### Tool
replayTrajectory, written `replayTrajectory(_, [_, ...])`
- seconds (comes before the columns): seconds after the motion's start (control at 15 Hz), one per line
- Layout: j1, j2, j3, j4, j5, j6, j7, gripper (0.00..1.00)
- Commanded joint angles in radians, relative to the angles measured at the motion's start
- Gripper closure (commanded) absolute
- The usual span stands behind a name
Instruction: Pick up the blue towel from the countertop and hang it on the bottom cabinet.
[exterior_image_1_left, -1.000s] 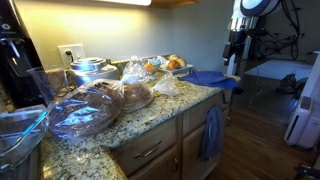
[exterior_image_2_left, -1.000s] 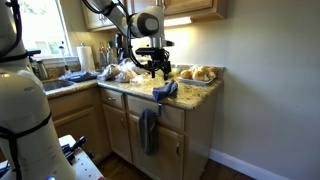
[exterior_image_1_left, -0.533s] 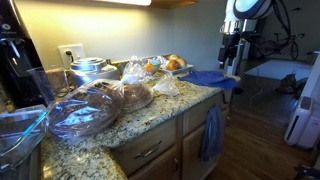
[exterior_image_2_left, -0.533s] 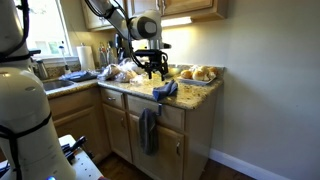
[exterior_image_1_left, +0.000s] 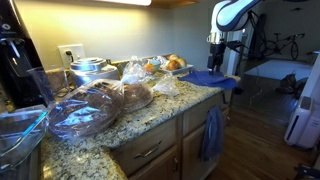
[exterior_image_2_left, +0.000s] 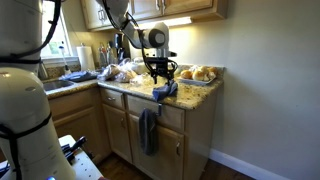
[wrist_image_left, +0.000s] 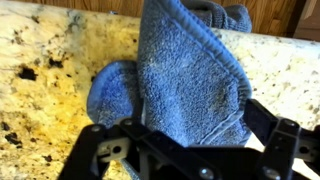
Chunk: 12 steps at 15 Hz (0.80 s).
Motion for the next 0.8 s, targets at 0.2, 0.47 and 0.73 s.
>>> replayTrajectory(0.2, [-0.021,0.144,0.021,0.197,0.019,-0.085,-0.065,0.0])
replayTrajectory(0.47, [-0.026,0.212,0.025,0.296,0.011,-0.139,-0.089,0.0])
replayTrajectory(0.73, [-0.033,0.287,0.026,0.389,0.007,-0.176,-0.12,0.0])
